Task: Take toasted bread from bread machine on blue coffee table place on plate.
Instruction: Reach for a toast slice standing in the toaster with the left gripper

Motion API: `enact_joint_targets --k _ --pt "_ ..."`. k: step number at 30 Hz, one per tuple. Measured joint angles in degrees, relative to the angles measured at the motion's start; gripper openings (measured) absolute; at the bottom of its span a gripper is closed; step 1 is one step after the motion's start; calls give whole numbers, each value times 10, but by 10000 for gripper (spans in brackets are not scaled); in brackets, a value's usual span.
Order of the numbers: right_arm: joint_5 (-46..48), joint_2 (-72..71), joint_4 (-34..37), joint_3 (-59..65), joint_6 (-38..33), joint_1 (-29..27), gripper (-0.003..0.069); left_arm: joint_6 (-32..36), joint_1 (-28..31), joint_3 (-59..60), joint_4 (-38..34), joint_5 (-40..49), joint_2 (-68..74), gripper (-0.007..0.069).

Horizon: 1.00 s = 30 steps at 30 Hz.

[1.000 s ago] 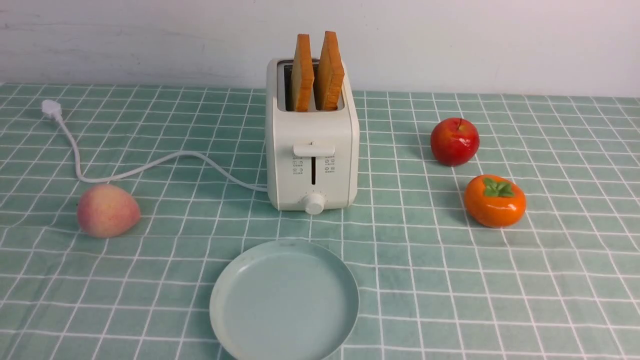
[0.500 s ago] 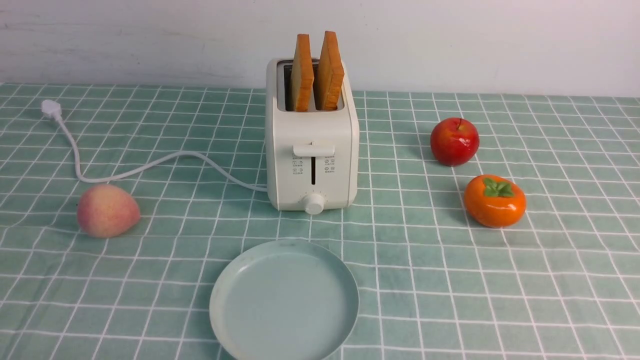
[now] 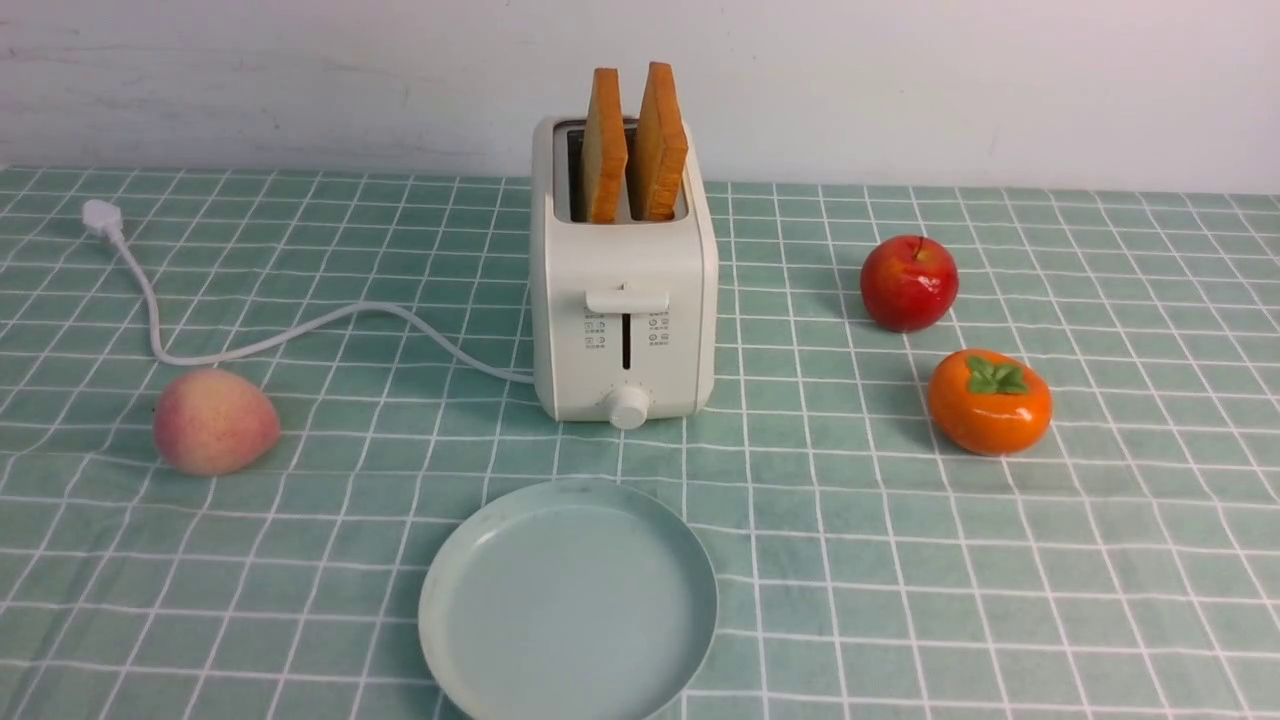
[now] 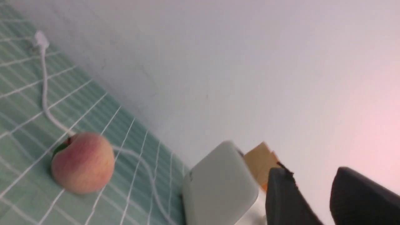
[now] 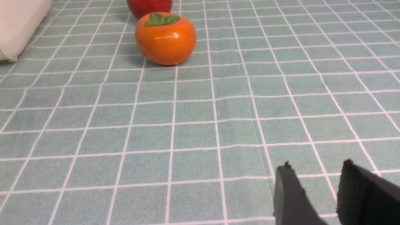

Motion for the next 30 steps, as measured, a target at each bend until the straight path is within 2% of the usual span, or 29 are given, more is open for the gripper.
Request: enact_joint_targets --k 2,5,7,10,11,13,14,16,17,19,21,22,23,26,30 --pt "0 0 0 0 0 0 239 -3 0 0 -8 -38 0 148" --pt "0 0 -3 0 0 0 239 -20 0 0 -9 -63 0 13" --pt "-3 0 0 0 0 0 239 -33 0 -3 -3 -66 0 -14" --pt "-26 0 22 2 5 0 239 -43 0 -23 16 -56 0 -14" --pt "-68 0 76 4 27 0 239 -44 0 -66 41 -36 9 -14" --pt "-91 0 103 4 40 0 239 -44 0 -96 58 -14 19 -14" --pt "-136 0 156 4 65 0 239 -45 0 -144 85 36 39 -14" --pt "-177 0 209 4 88 0 239 -45 0 -214 110 139 78 -14" --pt "-191 0 225 4 95 0 239 -45 0 -238 117 162 94 -14" --pt "-252 0 279 4 114 0 239 -34 0 -353 138 349 188 -14" --pt "-268 0 291 4 116 0 239 -26 0 -385 139 400 226 -14" --pt "-287 0 302 4 118 0 239 -3 0 -450 139 506 288 -14" --pt "-296 0 306 4 118 0 239 13 0 -481 137 558 326 -14" --pt "-325 0 310 4 118 0 239 66 0 -549 121 657 438 -14" --pt "-342 0 315 4 118 0 238 127 0 -573 74 677 539 -14"
